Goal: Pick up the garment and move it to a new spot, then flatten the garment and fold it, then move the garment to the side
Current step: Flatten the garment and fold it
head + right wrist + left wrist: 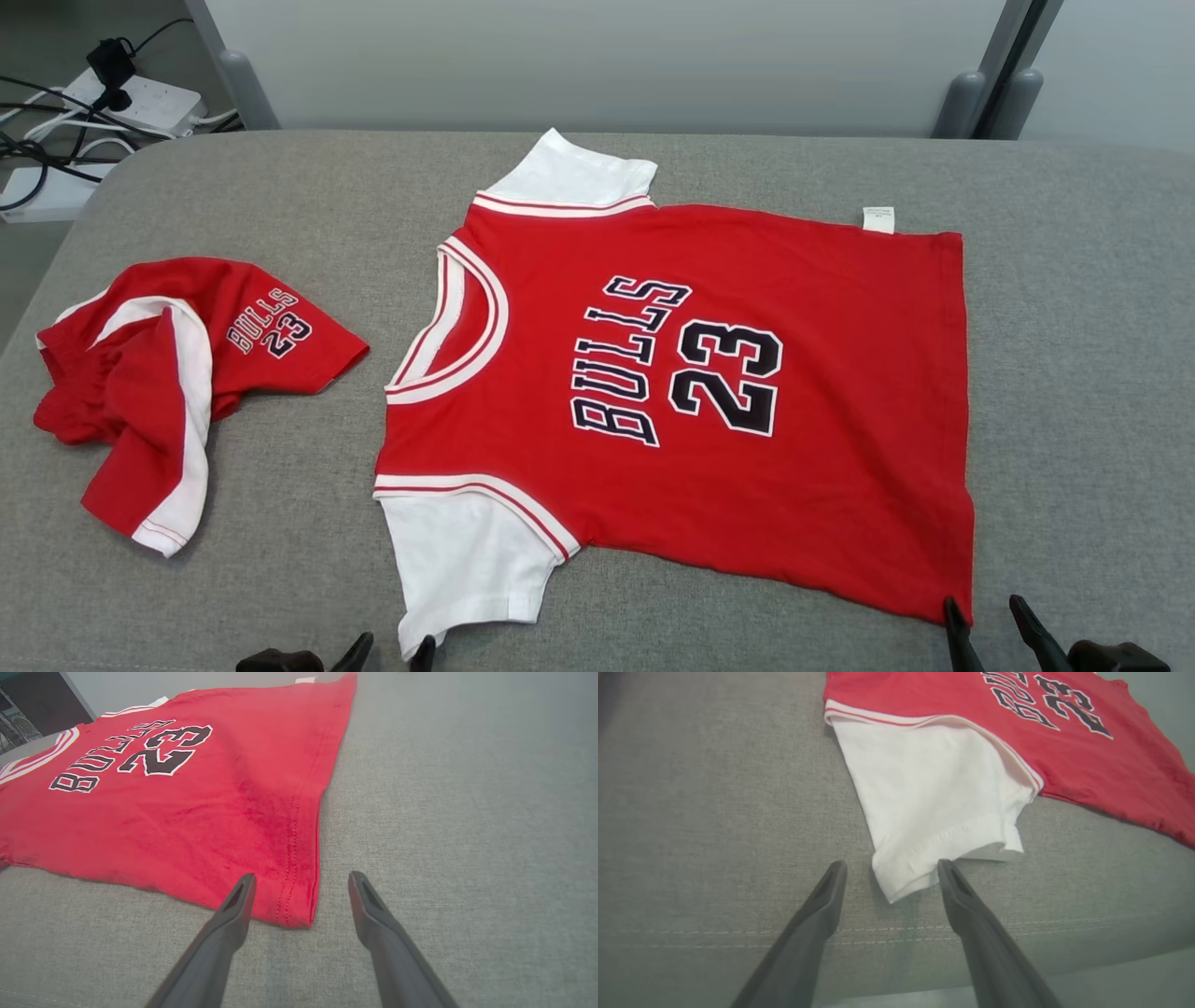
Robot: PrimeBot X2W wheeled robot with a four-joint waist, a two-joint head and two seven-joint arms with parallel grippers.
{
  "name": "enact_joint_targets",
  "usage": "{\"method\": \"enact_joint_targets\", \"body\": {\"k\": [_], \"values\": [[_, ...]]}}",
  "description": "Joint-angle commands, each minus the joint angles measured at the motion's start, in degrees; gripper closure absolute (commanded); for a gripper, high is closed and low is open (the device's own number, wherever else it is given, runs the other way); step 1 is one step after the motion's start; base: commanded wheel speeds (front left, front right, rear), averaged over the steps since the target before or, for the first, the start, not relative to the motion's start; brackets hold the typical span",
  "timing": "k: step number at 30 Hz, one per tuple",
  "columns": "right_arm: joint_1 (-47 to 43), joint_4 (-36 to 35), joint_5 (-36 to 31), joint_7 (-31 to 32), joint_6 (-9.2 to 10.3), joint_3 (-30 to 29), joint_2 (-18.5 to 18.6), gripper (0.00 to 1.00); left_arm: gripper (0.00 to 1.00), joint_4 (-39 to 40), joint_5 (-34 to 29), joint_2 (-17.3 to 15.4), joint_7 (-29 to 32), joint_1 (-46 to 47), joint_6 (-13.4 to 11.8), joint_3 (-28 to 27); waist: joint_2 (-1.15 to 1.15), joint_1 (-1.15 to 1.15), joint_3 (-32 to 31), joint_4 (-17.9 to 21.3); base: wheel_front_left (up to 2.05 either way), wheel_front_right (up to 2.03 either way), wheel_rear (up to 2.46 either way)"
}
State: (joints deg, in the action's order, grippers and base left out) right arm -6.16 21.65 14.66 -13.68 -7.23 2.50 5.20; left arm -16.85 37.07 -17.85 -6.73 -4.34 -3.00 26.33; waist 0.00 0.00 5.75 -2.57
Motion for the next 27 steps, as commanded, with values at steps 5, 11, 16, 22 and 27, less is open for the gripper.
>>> {"method": "enact_joint_targets", "body": {"k": [5,11,16,22,27], "values": [[3.26,1.5,0.84,-1.13,-0.25,1.77,1.18,0.0,0.0,-1.57,1.11,-0.32,1.02,3.43,1.21,-1.04,0.0,0.0,1.04,-0.17,0.0,0.0,0.0],[4.6,4.05,1.62,-1.2,-0.25,2.6,1.28,0.0,0.0,-3.55,1.7,0.52,0.74,4.81,2.4,-0.55,0.0,0.0,1.7,-0.54,0.0,0.0,0.0],[5.78,6.22,2.41,-1.19,-0.25,3.42,1.34,0.5,0.65,-4.69,1.93,0.75,0.86,5.64,3.33,-0.04,0.0,0.0,2.06,-0.61,0.0,0.0,0.0],[7.18,8.45,3.85,-1.19,-0.25,4.67,1.69,1.0,1.0,-5.6,2.14,1.19,-0.14,6.5,3.87,0.06,0.0,0.0,2.21,-0.72,0.0,0.0,0.0],[7.08,8.99,4.87,-1.24,-0.25,4.87,2.17,1.0,1.0,-5.64,2.37,1.02,-0.08,6.53,3.9,0.14,0.0,0.0,2.04,-0.82,0.0,0.0,0.0]]}}
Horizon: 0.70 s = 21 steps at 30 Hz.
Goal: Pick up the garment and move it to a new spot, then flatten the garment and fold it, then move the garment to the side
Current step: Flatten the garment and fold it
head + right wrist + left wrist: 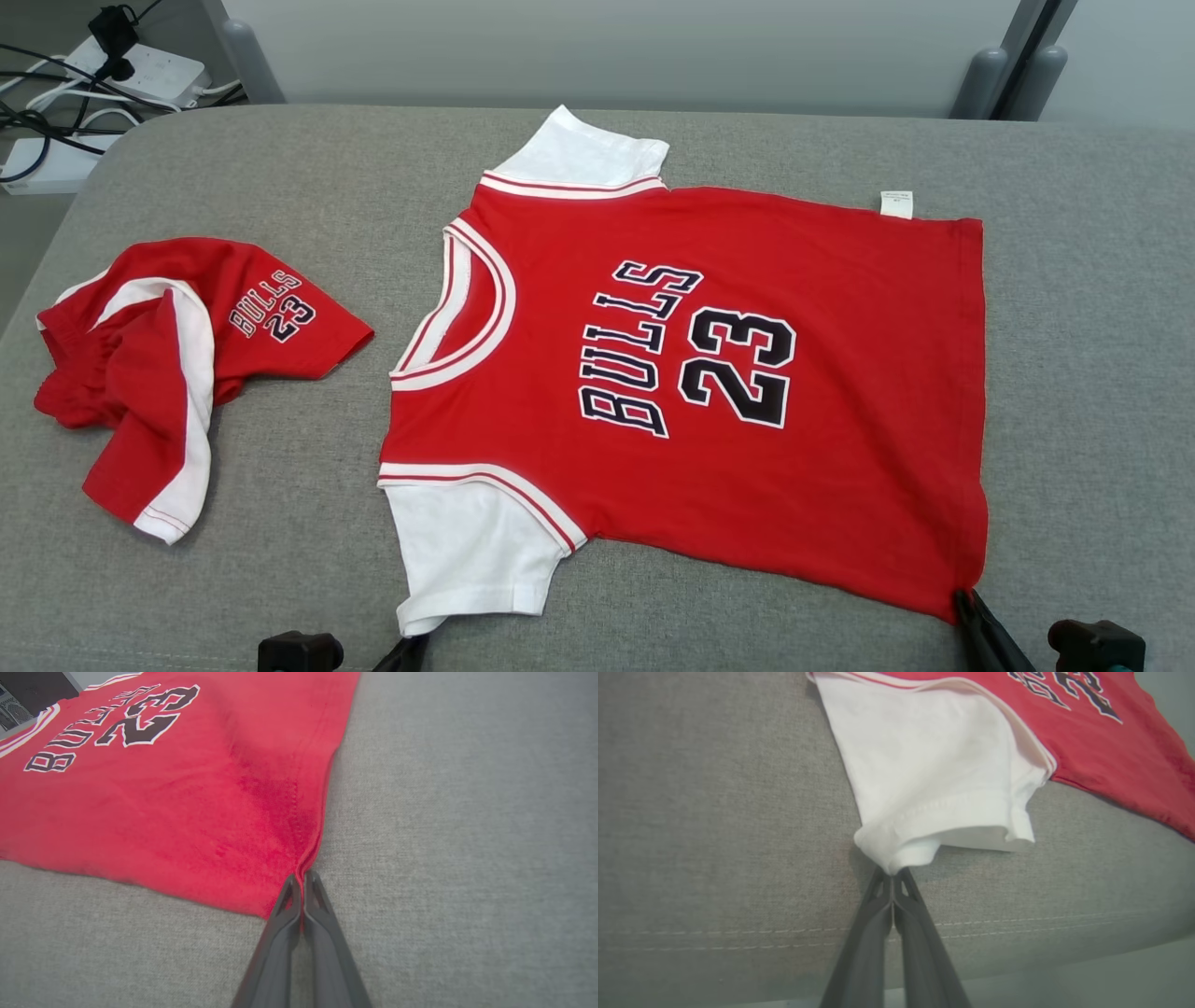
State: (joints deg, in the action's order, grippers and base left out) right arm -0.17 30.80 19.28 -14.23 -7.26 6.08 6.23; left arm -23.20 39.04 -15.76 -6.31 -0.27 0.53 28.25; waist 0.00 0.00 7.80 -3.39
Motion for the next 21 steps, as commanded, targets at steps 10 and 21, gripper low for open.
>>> {"method": "enact_joint_targets", "body": {"k": [10,21], "values": [[-3.5,-3.43,0.87,-0.75,-0.23,-1.52,2.04,1.0,1.0,4.97,0.37,-3.58,3.17,-0.83,-2.24,-1.28,0.0,0.0,-0.81,-1.66,0.0,0.0,0.0],[-12.29,-13.41,-0.54,1.09,-0.23,-5.61,2.3,1.0,1.0,21.72,2.19,-9.96,12.63,-9.49,-7.12,-1.54,0.0,0.0,-0.67,-2.84,0.0,0.0,0.0]]}}
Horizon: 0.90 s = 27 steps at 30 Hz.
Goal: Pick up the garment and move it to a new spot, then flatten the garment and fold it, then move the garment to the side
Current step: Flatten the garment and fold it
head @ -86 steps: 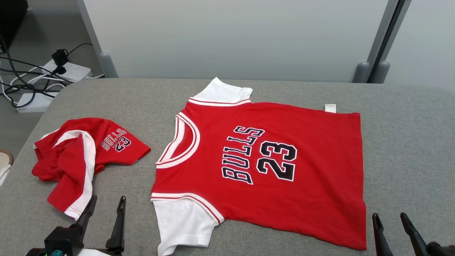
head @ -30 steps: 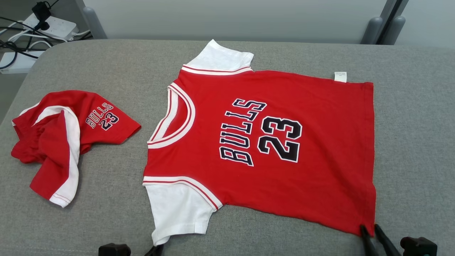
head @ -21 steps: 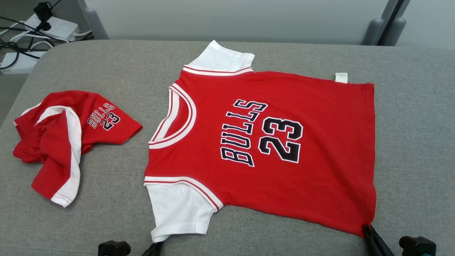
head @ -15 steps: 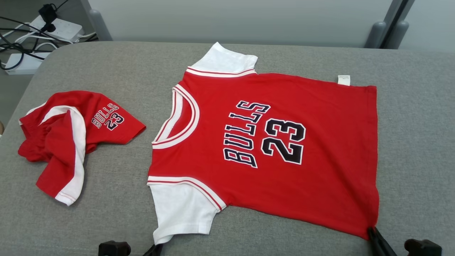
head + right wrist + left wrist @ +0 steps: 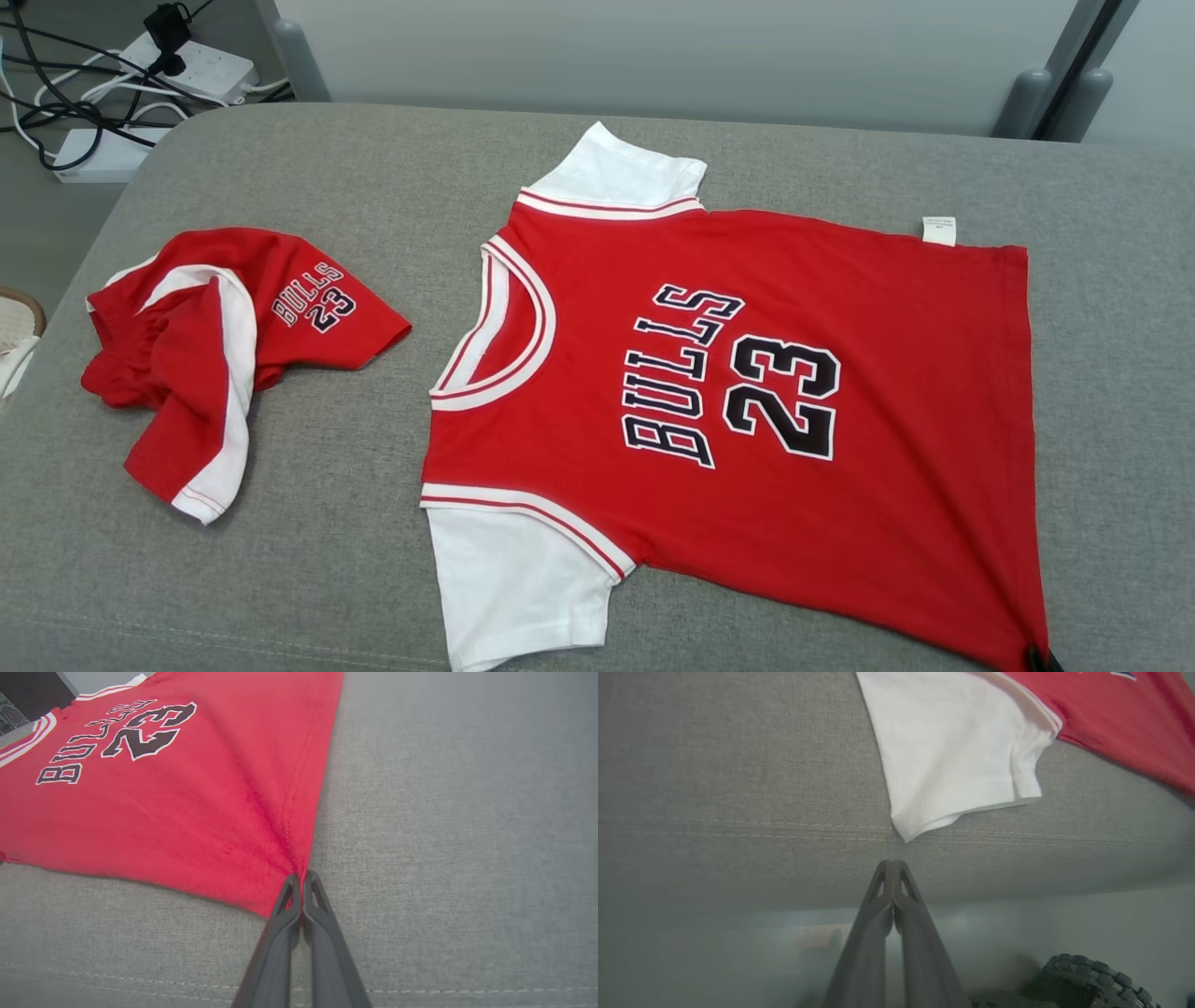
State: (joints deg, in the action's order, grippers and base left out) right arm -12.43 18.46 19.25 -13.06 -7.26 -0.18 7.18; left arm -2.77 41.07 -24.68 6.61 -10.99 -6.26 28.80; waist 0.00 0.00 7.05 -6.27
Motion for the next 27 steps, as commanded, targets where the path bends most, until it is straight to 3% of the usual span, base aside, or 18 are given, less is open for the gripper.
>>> {"method": "enact_joint_targets", "body": {"k": [1,5,9,16,17,18,19,27], "values": [[-0.67,-2.08,-0.63,0.41,-0.23,0.32,1.42,1.0,1.0,3.28,0.37,-1.79,0.69,0.51,-0.8,-2.22,0.0,0.0,0.2,0.1,0.0,0.0,0.0],[-1.59,-7.01,-0.61,2.39,-0.23,-1.13,1.49,1.0,1.0,10.92,-0.49,-5.18,2.93,-0.52,-3.38,-3.87,0.0,0.0,0.64,0.71,0.0,0.0,0.0],[-0.84,-10.27,-1.0,4.39,-0.23,-1.57,1.21,1.0,1.0,14.95,-0.76,-6.71,4.07,-0.31,-4.38,-4.81,0.0,0.0,0.88,1.69,0.0,0.0,0.0],[0.67,-11.49,-0.92,5.32,-0.23,-1.22,-0.35,1.0,1.0,16.23,-0.84,-5.46,2.68,1.31,-5.49,-5.83,0.0,0.0,1.22,2.48,0.0,0.0,0.0],[0.8,-11.33,-0.9,5.29,-0.23,-1.01,-0.52,1.0,0.68,16.11,-0.61,-5.13,2.66,1.51,-5.51,-5.81,0.0,0.0,1.16,2.53,0.0,0.0,0.0],[0.93,-11.13,-0.77,5.22,-0.23,-0.8,-0.71,1.0,0.22,16.09,-0.84,-4.85,2.0,1.91,-5.71,-6.09,0.0,0.0,1.1,2.56,0.0,0.0,0.0],[1.04,-10.87,-0.75,5.12,-0.23,-0.64,-0.84,1.0,0.0,16.05,-0.94,-4.37,1.04,2.32,-5.99,-6.55,0.0,0.0,1.01,2.57,0.0,0.0,0.0],[2.28,-9.75,-0.35,4.04,-0.23,-0.16,-1.61,1.0,0.0,14.34,-3.06,-0.81,-10.98,7.86,-6.22,-11.18,0.0,0.0,-0.82,1.8,0.0,0.0,0.0]]}}
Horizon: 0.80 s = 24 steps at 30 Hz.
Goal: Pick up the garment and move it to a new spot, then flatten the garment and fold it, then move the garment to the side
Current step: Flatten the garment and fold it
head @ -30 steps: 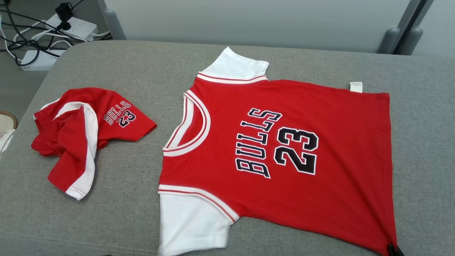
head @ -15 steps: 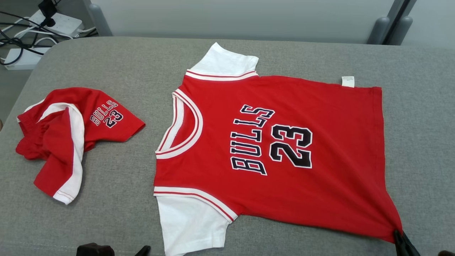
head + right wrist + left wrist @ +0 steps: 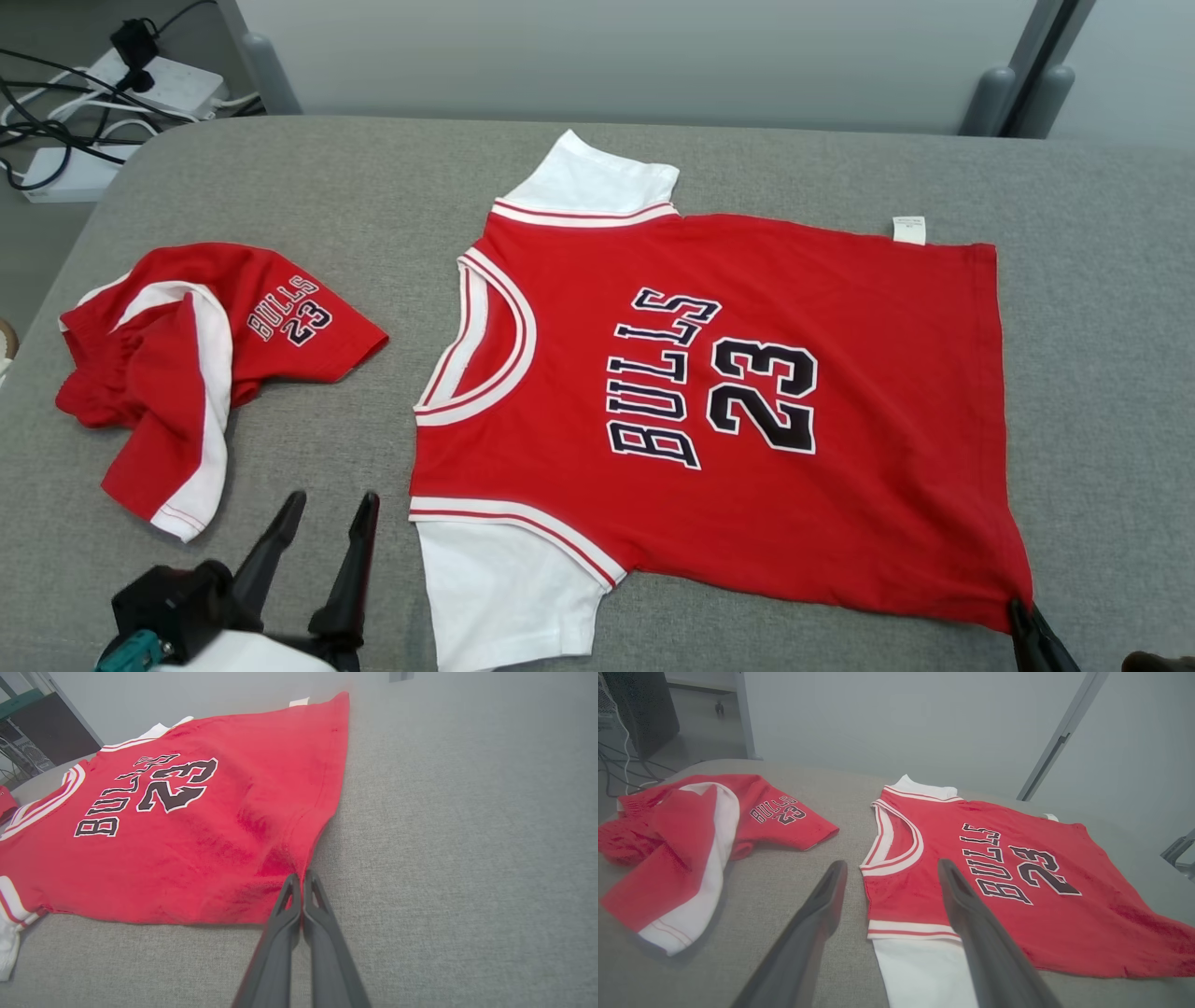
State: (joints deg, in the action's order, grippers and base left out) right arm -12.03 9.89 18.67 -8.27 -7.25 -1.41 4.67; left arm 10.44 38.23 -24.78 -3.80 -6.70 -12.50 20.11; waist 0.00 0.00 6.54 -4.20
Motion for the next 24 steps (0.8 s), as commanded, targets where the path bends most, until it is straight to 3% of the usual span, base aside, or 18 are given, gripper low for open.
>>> {"method": "enact_joint_targets", "body": {"k": [1,7,24], "values": [[1.99,-1.16,0.28,-0.85,-0.24,0.99,0.83,1.0,0.0,0.83,-0.37,-0.31,-1.73,4.46,0.09,-2.9,0.0,0.0,-0.55,-0.52,0.0,0.0,0.0],[2.51,-0.17,0.25,-1.11,-0.24,1.02,0.56,1.0,0.0,-2.93,-2.18,0.75,-6.47,8.83,0.79,-3.69,0.0,0.0,-2.5,-1.38,0.0,0.0,0.0],[0.83,0.62,0.22,-0.85,-0.24,1.46,0.46,1.0,0.0,-6.04,-4.99,-0.81,-6.39,5.2,-1.5,-2.17,0.0,0.0,-5.01,-1.94,0.0,0.0,0.0]]}}
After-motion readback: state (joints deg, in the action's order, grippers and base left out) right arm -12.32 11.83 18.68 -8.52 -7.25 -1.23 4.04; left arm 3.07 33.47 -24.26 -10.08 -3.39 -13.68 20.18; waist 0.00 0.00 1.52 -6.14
